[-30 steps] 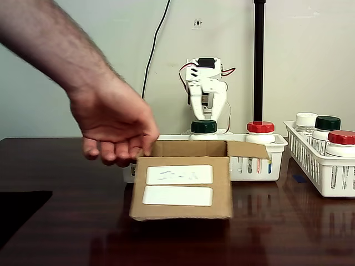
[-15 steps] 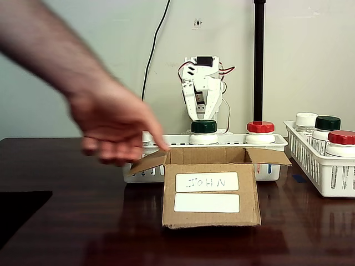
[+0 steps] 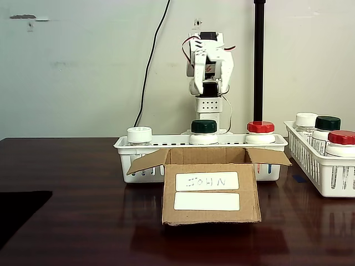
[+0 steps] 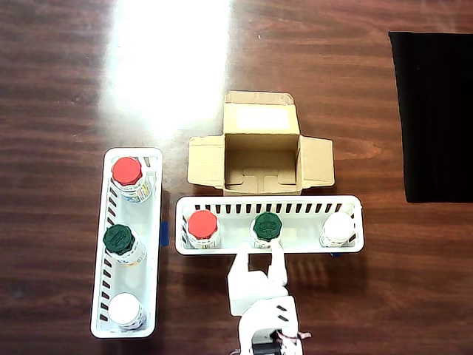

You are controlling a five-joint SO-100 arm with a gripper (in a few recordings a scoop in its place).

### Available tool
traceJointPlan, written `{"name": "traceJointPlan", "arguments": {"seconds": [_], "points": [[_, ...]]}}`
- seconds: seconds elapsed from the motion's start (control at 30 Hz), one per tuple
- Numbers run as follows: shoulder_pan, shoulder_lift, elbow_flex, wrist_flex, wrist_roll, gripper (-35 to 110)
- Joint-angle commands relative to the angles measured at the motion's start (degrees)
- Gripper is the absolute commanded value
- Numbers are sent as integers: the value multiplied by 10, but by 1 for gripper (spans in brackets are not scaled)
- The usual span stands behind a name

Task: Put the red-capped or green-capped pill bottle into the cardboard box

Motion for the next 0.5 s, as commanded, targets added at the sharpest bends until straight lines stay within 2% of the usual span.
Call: {"name": "traceJointPlan", "arguments": {"seconds": [0.0,0.27,0.47], "points": [[-52,-40,-47,-55,-14,58],[-144,-163,-60,-224,-58,63],[-161,-262,-30,-362,-55,63]]}}
